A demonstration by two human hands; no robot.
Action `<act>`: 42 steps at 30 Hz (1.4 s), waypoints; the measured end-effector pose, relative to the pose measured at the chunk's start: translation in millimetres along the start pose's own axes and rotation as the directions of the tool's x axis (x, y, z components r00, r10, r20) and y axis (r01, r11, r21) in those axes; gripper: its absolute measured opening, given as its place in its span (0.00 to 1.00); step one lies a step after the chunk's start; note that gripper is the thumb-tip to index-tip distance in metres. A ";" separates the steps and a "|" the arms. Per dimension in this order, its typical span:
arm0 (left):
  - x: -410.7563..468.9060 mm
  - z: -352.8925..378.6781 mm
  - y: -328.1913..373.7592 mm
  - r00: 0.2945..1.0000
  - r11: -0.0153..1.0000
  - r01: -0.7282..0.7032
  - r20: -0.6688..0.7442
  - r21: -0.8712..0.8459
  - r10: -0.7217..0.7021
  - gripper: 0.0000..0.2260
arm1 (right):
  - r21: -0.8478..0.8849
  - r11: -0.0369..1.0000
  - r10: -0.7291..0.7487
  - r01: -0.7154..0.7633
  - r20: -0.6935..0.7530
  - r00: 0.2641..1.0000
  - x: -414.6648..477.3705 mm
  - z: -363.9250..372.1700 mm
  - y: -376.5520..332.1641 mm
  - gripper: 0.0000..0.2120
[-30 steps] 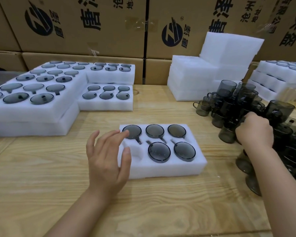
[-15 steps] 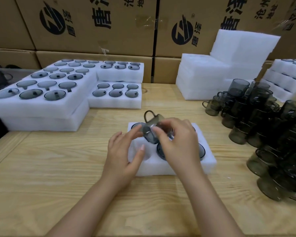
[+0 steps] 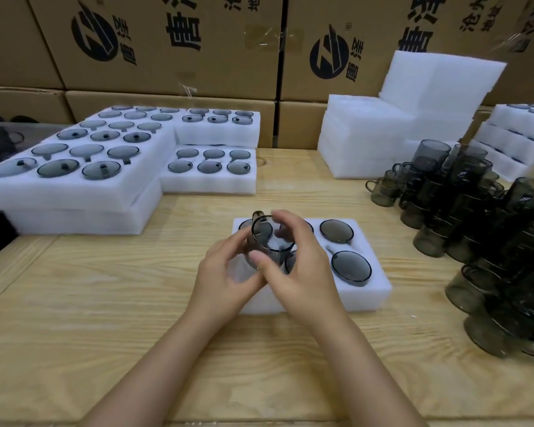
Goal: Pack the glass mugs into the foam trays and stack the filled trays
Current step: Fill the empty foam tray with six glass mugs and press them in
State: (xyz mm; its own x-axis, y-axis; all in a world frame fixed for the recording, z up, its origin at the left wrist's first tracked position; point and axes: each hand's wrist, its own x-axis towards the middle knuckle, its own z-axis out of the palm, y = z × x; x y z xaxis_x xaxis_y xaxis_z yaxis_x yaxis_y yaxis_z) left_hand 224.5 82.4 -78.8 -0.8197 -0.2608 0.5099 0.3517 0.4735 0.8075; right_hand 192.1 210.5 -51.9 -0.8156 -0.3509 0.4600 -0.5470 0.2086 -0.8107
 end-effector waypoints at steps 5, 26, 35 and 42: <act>1.9 -14.4 -9.2 0.999 0.993 -0.031 0.011 -0.118 0.032 0.21 | 0.040 0.994 0.096 -0.098 0.062 0.993 2.0 -7.6 2.3 0.22; 8.6 -14.1 -20.6 0.984 0.988 0.117 -0.123 -0.103 -0.129 0.12 | -0.362 0.929 0.071 0.080 0.387 0.919 12.8 -1.2 4.7 0.26; -0.8 -10.7 -11.6 0.995 0.999 -0.032 0.098 0.042 0.028 0.20 | -0.417 0.902 0.106 0.112 0.466 0.878 11.0 -9.5 2.9 0.25; -0.9 -11.9 -13.3 0.989 0.955 -0.138 0.078 0.262 0.122 0.22 | -0.528 0.847 0.201 -0.061 0.211 0.957 45.6 3.2 -3.0 0.20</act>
State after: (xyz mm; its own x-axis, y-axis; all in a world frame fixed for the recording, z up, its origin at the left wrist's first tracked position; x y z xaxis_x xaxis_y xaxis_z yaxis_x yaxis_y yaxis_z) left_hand 225.9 66.3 -86.5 -0.8037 -0.1344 0.5797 0.3309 0.7089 0.6229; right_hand 157.2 190.9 -29.6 -0.8502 -0.4865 0.2011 -0.5131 0.6804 -0.5232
